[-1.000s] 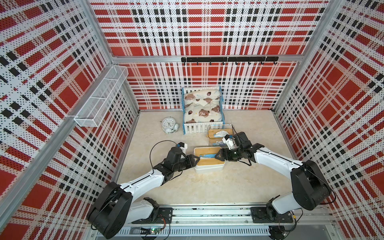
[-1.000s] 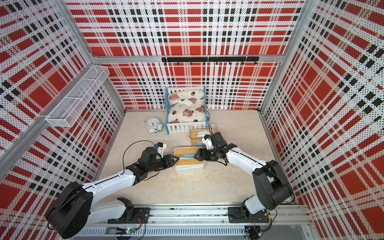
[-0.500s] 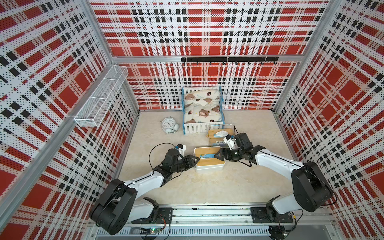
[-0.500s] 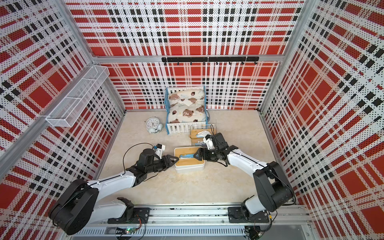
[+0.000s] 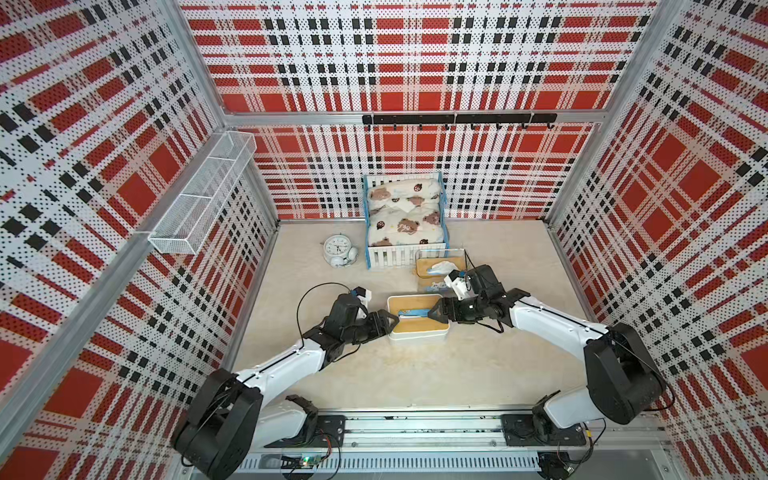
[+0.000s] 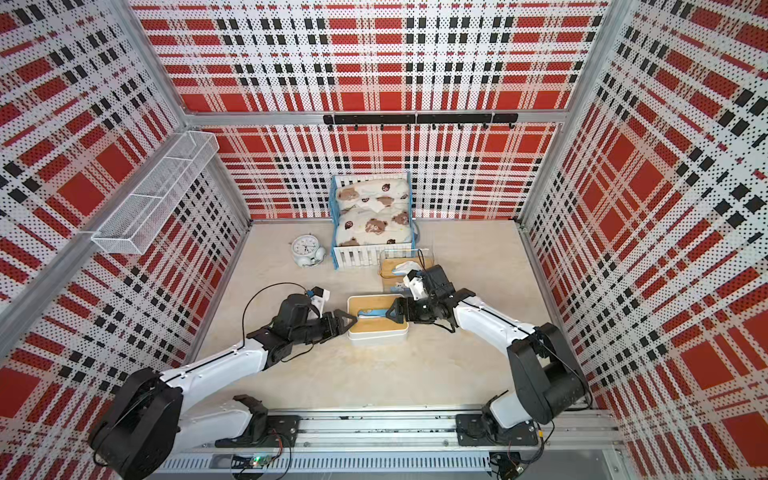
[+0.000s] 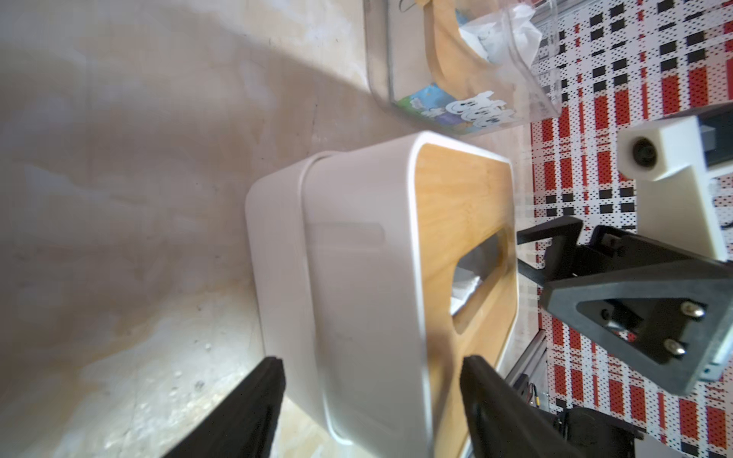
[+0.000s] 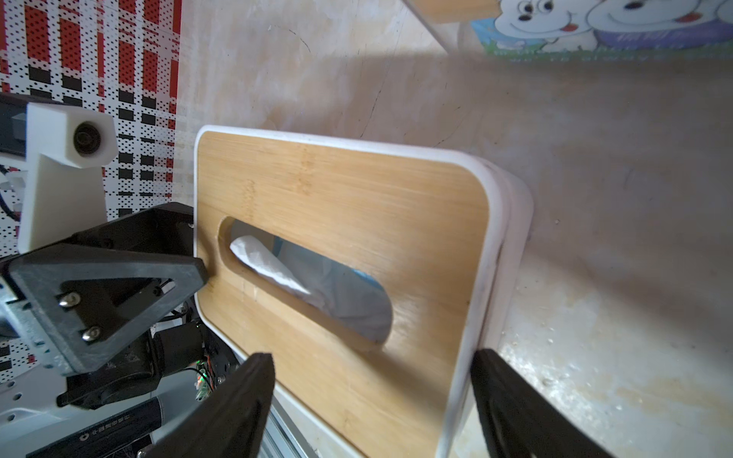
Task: Put the tissue paper into the tissue box
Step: Close the box lid on the tissue box.
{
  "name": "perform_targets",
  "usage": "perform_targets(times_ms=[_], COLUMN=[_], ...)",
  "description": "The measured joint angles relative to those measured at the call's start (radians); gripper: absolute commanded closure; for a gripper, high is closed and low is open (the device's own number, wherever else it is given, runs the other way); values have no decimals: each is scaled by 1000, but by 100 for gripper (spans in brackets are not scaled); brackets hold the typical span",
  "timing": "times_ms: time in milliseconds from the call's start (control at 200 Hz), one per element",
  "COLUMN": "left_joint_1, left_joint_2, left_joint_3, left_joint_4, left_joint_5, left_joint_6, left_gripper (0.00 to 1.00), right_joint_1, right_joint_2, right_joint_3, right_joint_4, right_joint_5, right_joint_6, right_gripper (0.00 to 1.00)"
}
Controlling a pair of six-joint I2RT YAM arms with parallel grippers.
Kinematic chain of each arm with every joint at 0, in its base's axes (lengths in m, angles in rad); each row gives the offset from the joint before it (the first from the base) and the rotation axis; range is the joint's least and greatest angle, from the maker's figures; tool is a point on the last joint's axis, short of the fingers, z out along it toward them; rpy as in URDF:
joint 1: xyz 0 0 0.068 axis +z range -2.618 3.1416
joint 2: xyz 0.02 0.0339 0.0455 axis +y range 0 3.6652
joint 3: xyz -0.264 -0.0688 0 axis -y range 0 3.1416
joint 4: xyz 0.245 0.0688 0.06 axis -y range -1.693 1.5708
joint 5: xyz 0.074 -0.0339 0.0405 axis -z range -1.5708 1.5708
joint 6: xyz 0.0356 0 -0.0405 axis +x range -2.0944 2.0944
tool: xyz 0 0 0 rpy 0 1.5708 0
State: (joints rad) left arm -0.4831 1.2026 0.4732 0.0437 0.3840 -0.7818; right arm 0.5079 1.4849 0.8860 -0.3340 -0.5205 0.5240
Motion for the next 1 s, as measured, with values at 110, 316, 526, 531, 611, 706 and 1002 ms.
perform_targets(times_ms=[110,316,526,531,611,706,1002], left_joint_1=[0,10,3,3,-10,-13,16], left_joint_2=[-1,-10,76,78,105,110,120], left_joint_3=[30,69,97,96,95,74,3], left_joint_4=[-15,9,35,35,34,52,188], left_joint_5=[-8,-31,-36,-35,-38,-41,16], left_joint_6=[22,39,51,52,37,11,-82], left_gripper=[19,25,37,37,41,45,52], right_joint_1=[0,0,0,0,0,0,-2], right_joint_2=[2,10,38,39,40,40,35], right_joint_3=[8,16,20,20,20,18,5], right_joint_4=[-9,-16,-10,-10,-6,-6,16], right_joint_5=[0,0,-4,-5,-6,-1,5], right_joint_6=[-8,-12,-10,-9,-6,3,41], right_gripper=[15,17,22,22,25,27,29])
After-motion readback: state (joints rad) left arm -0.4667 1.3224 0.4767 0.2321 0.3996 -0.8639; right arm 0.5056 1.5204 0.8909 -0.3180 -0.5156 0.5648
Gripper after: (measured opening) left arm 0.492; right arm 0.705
